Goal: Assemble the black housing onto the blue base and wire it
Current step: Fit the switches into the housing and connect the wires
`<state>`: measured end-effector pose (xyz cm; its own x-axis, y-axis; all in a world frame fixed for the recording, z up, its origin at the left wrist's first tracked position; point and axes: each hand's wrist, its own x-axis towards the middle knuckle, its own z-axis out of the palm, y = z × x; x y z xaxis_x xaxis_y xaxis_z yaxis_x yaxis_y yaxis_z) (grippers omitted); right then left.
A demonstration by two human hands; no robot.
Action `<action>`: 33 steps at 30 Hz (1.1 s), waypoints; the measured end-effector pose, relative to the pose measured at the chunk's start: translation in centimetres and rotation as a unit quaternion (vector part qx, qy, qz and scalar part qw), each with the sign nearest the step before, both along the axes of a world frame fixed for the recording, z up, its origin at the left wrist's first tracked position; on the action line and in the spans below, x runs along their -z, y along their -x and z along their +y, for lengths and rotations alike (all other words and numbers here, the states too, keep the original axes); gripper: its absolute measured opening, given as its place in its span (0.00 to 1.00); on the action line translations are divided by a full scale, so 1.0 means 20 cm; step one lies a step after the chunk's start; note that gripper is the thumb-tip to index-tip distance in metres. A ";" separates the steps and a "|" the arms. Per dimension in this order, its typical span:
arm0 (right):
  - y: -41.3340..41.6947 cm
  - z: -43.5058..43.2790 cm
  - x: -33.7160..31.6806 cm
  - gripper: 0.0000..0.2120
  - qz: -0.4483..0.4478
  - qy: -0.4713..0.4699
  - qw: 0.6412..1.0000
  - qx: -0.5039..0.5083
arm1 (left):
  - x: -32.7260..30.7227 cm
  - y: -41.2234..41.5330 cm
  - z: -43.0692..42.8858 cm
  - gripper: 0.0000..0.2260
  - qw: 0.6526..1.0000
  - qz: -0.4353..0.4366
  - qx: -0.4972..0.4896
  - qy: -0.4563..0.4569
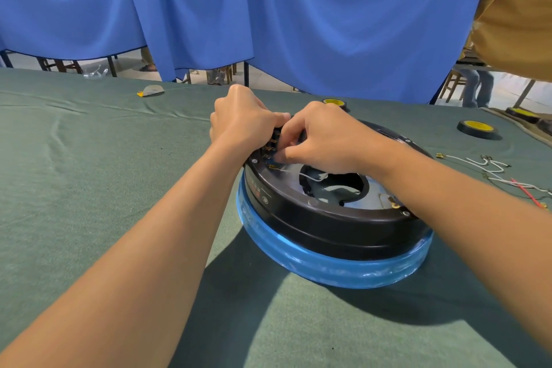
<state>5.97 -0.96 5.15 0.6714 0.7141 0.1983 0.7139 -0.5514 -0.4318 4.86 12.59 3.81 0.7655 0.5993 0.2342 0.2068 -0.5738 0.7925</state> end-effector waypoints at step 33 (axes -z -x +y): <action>-0.03 0.02 0.01 0.15 0.053 -0.034 0.998 0.018 | -0.01 0.00 -0.01 0.10 1.000 -0.004 -0.012 -0.007</action>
<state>6.48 -0.57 4.99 0.7165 0.6764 0.1710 0.6418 -0.5430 -0.5415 4.85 12.43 3.99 0.7493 0.6138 0.2484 0.2148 -0.5802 0.7857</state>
